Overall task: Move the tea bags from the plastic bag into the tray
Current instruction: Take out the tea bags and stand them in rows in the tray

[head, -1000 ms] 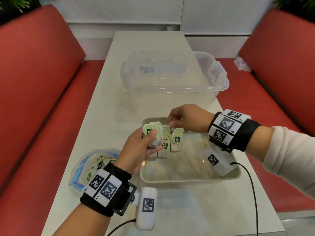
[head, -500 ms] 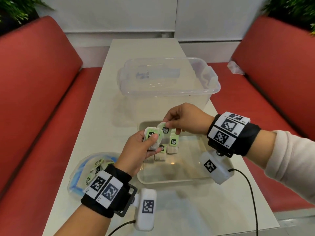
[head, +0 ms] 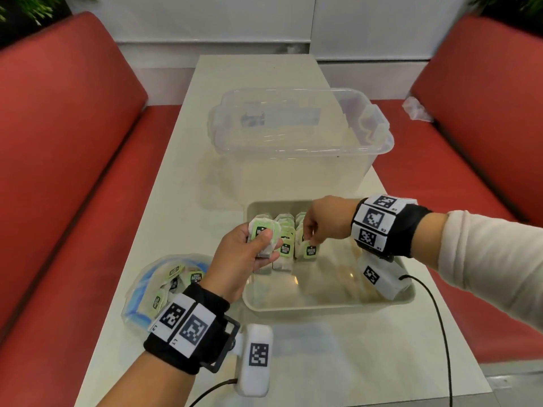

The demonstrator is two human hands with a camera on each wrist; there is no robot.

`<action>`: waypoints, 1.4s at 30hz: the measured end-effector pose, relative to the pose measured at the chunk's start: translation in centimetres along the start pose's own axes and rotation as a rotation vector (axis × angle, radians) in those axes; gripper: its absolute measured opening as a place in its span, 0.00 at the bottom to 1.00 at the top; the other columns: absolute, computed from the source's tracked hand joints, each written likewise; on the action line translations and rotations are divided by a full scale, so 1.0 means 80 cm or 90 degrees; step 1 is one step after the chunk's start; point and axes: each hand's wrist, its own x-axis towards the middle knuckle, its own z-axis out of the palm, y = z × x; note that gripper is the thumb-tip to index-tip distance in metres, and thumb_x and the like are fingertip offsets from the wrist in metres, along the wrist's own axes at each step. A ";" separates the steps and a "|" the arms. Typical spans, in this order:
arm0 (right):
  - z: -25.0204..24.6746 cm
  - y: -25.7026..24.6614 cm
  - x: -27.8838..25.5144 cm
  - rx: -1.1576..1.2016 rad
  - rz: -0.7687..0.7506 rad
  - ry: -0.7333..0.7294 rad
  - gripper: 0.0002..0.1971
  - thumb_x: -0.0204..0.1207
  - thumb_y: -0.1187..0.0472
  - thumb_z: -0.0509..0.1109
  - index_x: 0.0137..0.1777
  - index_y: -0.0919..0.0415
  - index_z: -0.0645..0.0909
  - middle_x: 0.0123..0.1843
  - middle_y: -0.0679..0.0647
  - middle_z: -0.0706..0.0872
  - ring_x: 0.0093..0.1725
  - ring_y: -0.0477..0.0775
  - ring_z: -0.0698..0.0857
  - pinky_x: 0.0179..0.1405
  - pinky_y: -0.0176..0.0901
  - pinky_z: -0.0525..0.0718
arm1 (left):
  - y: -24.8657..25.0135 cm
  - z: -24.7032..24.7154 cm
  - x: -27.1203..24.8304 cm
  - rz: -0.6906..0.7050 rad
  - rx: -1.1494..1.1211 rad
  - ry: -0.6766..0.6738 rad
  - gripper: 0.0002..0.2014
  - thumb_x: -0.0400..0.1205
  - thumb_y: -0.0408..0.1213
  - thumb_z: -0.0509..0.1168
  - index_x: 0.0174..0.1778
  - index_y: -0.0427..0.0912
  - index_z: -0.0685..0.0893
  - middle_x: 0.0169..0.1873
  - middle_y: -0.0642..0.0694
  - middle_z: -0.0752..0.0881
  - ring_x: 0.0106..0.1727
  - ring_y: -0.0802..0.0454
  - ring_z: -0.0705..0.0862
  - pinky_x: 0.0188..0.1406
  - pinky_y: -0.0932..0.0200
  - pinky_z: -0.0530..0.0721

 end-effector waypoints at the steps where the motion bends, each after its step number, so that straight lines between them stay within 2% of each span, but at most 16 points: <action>1: 0.002 -0.001 0.005 -0.012 -0.003 -0.022 0.08 0.71 0.61 0.74 0.50 0.54 0.88 0.36 0.45 0.82 0.38 0.47 0.79 0.33 0.36 0.74 | 0.000 0.000 0.000 0.000 -0.003 0.000 0.07 0.83 0.31 0.62 0.53 0.41 0.83 0.47 0.44 0.90 0.49 0.52 0.90 0.44 0.62 0.88; 6: 0.004 -0.005 0.021 -0.089 0.003 -0.044 0.10 0.72 0.65 0.71 0.51 0.55 0.87 0.30 0.40 0.77 0.34 0.45 0.77 0.28 0.31 0.70 | -0.001 -0.001 0.002 -0.004 -0.006 -0.002 0.06 0.83 0.31 0.62 0.53 0.41 0.82 0.47 0.44 0.90 0.50 0.52 0.90 0.47 0.61 0.88; 12: 0.004 -0.004 0.026 -0.107 0.024 -0.031 0.11 0.75 0.64 0.68 0.55 0.57 0.86 0.47 0.50 0.86 0.43 0.48 0.77 0.27 0.32 0.69 | -0.001 -0.003 0.002 -0.009 -0.005 -0.003 0.07 0.83 0.31 0.62 0.54 0.42 0.82 0.49 0.43 0.89 0.52 0.50 0.89 0.47 0.60 0.88; 14: 0.006 -0.005 0.027 -0.104 0.018 -0.027 0.10 0.75 0.63 0.69 0.55 0.56 0.86 0.52 0.49 0.87 0.44 0.47 0.77 0.36 0.36 0.72 | -0.001 -0.002 0.002 -0.009 -0.008 -0.004 0.07 0.83 0.32 0.62 0.55 0.41 0.82 0.50 0.43 0.89 0.53 0.49 0.89 0.47 0.60 0.88; 16: 0.008 -0.003 0.027 -0.100 0.013 -0.018 0.09 0.74 0.60 0.71 0.54 0.55 0.86 0.50 0.49 0.87 0.43 0.47 0.78 0.41 0.37 0.72 | -0.001 -0.003 0.003 -0.009 -0.012 -0.006 0.07 0.83 0.32 0.62 0.55 0.41 0.82 0.50 0.43 0.89 0.53 0.49 0.89 0.47 0.60 0.88; 19: 0.006 0.005 0.023 -0.084 0.028 0.027 0.07 0.73 0.58 0.73 0.49 0.55 0.86 0.44 0.49 0.86 0.41 0.49 0.80 0.40 0.39 0.74 | -0.001 -0.003 0.002 -0.008 -0.013 -0.009 0.07 0.83 0.32 0.62 0.55 0.42 0.82 0.49 0.44 0.89 0.52 0.50 0.89 0.46 0.61 0.88; 21: 0.003 0.010 0.018 -0.081 0.022 0.046 0.05 0.72 0.59 0.72 0.47 0.56 0.86 0.44 0.50 0.88 0.41 0.49 0.81 0.38 0.39 0.76 | -0.001 -0.003 0.001 -0.007 -0.013 -0.009 0.07 0.83 0.32 0.62 0.55 0.42 0.82 0.49 0.44 0.89 0.53 0.50 0.89 0.47 0.61 0.88; 24: 0.006 0.013 0.009 -0.076 -0.018 -0.063 0.07 0.72 0.60 0.72 0.50 0.53 0.87 0.45 0.51 0.88 0.37 0.49 0.82 0.35 0.35 0.78 | -0.001 -0.003 0.001 -0.005 -0.017 -0.010 0.07 0.83 0.32 0.62 0.55 0.42 0.82 0.49 0.44 0.89 0.52 0.50 0.89 0.47 0.60 0.88; 27: 0.016 0.008 0.007 -0.087 -0.045 -0.214 0.16 0.75 0.62 0.70 0.62 0.49 0.84 0.46 0.49 0.85 0.29 0.46 0.79 0.26 0.28 0.76 | 0.000 -0.003 0.001 -0.003 -0.015 -0.010 0.07 0.83 0.32 0.62 0.55 0.42 0.82 0.48 0.45 0.89 0.52 0.49 0.89 0.48 0.59 0.88; 30: 0.028 0.001 0.013 -0.105 -0.085 -0.276 0.23 0.76 0.66 0.68 0.70 0.48 0.77 0.55 0.48 0.84 0.33 0.50 0.79 0.32 0.28 0.74 | -0.001 -0.002 0.001 -0.002 -0.014 -0.012 0.07 0.83 0.32 0.62 0.54 0.42 0.82 0.46 0.46 0.90 0.52 0.50 0.89 0.48 0.60 0.88; 33: 0.037 -0.007 0.021 -0.119 -0.105 -0.297 0.27 0.77 0.70 0.64 0.74 0.49 0.73 0.54 0.46 0.82 0.41 0.55 0.81 0.37 0.30 0.77 | -0.001 -0.002 0.001 -0.003 -0.016 -0.013 0.06 0.83 0.32 0.62 0.53 0.42 0.82 0.46 0.46 0.90 0.51 0.50 0.90 0.48 0.60 0.88; 36: 0.037 -0.009 0.027 -0.111 -0.101 -0.294 0.27 0.77 0.72 0.61 0.74 0.51 0.72 0.63 0.50 0.84 0.57 0.60 0.85 0.58 0.42 0.82 | -0.001 -0.002 0.000 -0.001 -0.012 -0.011 0.06 0.83 0.32 0.62 0.52 0.42 0.82 0.46 0.45 0.90 0.50 0.51 0.90 0.47 0.60 0.88; 37: 0.037 -0.009 0.028 -0.104 -0.099 -0.295 0.27 0.77 0.72 0.62 0.74 0.51 0.72 0.64 0.50 0.83 0.59 0.60 0.85 0.61 0.44 0.82 | 0.000 -0.002 0.000 0.000 -0.009 -0.010 0.06 0.83 0.32 0.62 0.53 0.42 0.82 0.47 0.44 0.90 0.50 0.51 0.90 0.47 0.60 0.88; 38: 0.036 -0.008 0.029 -0.097 -0.101 -0.298 0.27 0.76 0.71 0.63 0.74 0.51 0.73 0.63 0.50 0.84 0.58 0.60 0.85 0.59 0.43 0.82 | 0.000 -0.002 0.000 0.001 -0.008 -0.010 0.06 0.83 0.32 0.62 0.53 0.42 0.82 0.47 0.44 0.89 0.50 0.51 0.90 0.47 0.60 0.88; 40: 0.031 -0.008 0.027 -0.082 -0.104 -0.296 0.25 0.75 0.68 0.68 0.72 0.51 0.75 0.52 0.46 0.84 0.48 0.57 0.84 0.47 0.39 0.82 | 0.001 -0.002 0.000 -0.002 -0.012 -0.010 0.06 0.83 0.33 0.61 0.54 0.41 0.82 0.48 0.44 0.89 0.50 0.51 0.90 0.47 0.60 0.88; 42: 0.020 -0.008 0.020 -0.055 -0.101 -0.258 0.22 0.73 0.64 0.72 0.68 0.52 0.80 0.45 0.46 0.82 0.39 0.52 0.81 0.45 0.40 0.82 | 0.002 -0.002 -0.001 -0.004 -0.017 -0.007 0.07 0.84 0.34 0.60 0.54 0.41 0.81 0.49 0.43 0.88 0.49 0.52 0.90 0.46 0.60 0.88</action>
